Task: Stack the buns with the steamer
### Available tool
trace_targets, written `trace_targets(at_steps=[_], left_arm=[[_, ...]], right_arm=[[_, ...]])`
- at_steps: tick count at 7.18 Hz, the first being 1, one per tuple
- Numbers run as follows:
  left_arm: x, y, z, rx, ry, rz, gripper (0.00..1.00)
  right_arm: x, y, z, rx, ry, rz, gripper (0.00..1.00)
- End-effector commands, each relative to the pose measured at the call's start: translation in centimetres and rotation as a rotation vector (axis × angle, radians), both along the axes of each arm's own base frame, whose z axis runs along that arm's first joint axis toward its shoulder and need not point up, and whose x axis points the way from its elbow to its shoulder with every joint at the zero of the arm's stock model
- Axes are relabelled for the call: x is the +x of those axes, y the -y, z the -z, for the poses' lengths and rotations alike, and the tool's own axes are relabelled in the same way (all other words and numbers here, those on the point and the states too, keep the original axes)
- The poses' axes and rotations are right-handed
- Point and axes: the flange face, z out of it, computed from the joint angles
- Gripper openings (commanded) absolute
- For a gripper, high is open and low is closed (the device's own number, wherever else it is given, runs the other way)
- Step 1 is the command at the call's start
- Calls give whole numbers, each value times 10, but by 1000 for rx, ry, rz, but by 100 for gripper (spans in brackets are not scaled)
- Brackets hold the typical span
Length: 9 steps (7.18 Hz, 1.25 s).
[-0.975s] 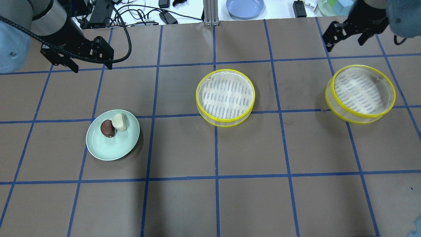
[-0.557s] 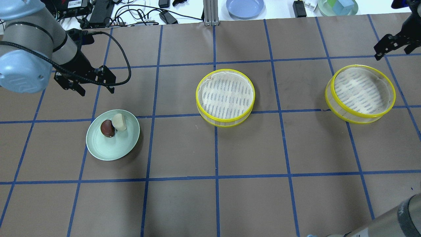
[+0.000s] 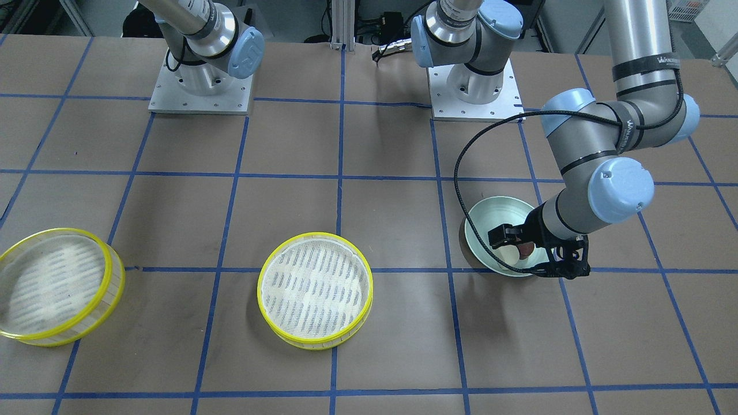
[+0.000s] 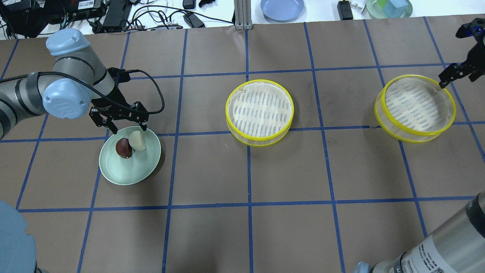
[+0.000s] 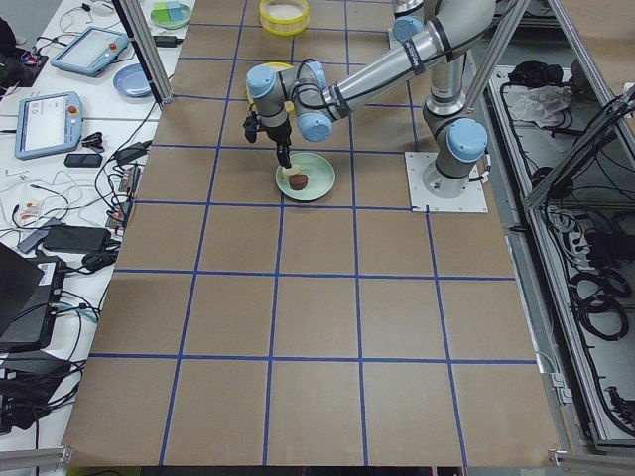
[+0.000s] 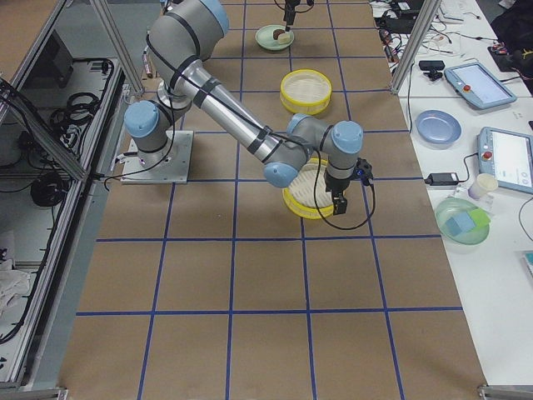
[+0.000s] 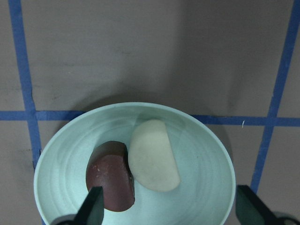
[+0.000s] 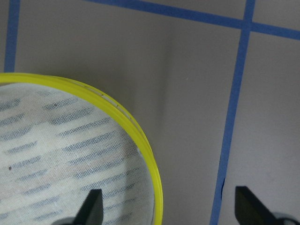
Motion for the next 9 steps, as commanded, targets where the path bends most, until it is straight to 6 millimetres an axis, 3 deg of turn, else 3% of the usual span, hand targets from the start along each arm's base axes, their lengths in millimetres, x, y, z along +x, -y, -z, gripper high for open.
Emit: trace_targets(at_steps=[1, 3, 5, 6, 7, 8, 9], left_arm=[[1, 5, 42, 62, -15, -7, 81], [2, 7, 51, 83, -14, -9, 6], [3, 12, 31, 44, 8, -48, 0], [-1, 21, 5, 0, 20, -64, 0], [-19, 32, -32, -54, 34, -140, 0], [-65, 43, -69, -130, 4, -190, 0], [-112, 53, -94, -176, -69, -285, 0]], right_arm=[[-3, -4, 17, 21, 13, -16, 100], [-3, -8, 37, 55, 24, -12, 89], [-3, -7, 46, 60, 40, -10, 77], [-3, -7, 50, 66, 43, -10, 65], [-3, -7, 53, 73, 41, -11, 46], [-3, -7, 56, 76, 44, -12, 17], [-3, -7, 58, 78, 47, -16, 0]])
